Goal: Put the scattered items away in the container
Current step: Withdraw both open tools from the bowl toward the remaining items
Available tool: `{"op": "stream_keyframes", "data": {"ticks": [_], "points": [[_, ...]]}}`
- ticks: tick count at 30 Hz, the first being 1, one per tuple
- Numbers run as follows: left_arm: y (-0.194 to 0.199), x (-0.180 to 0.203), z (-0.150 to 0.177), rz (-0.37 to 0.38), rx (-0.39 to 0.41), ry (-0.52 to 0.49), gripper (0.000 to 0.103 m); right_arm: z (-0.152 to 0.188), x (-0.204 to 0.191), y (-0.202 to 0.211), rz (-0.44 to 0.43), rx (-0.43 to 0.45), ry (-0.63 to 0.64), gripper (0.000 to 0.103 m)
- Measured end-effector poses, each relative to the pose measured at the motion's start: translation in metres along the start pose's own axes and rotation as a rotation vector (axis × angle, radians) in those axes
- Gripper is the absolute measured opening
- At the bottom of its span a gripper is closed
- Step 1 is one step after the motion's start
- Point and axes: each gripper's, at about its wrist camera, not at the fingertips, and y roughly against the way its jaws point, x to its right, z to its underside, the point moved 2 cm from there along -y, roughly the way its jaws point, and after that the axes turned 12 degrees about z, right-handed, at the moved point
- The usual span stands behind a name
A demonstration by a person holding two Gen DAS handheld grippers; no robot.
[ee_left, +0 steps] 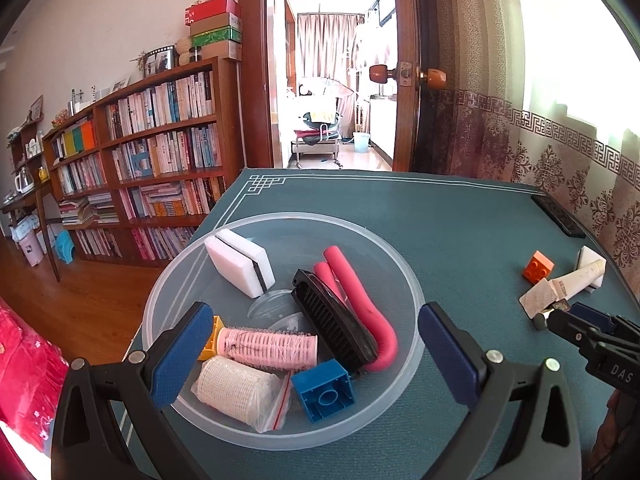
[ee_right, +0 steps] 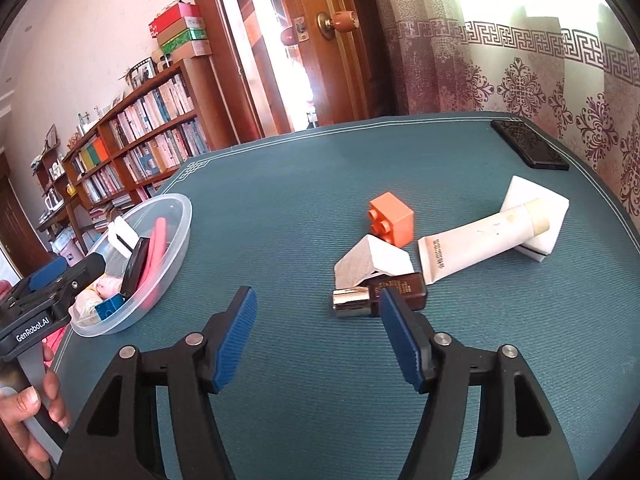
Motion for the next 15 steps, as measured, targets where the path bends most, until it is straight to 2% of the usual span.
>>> {"op": "stream_keyframes", "data": {"ticks": [9,15], "points": [[-0.004,0.024,0.004,0.018,-0.022,-0.036,0.103,-0.001,0.059,0.002,0.074,0.001,-0.159,0.067],[-0.006,0.041,0.006,0.037,-0.037,-0.067,0.103,-0.005,0.092,-0.006,0.083,-0.027,-0.255,0.067]]}}
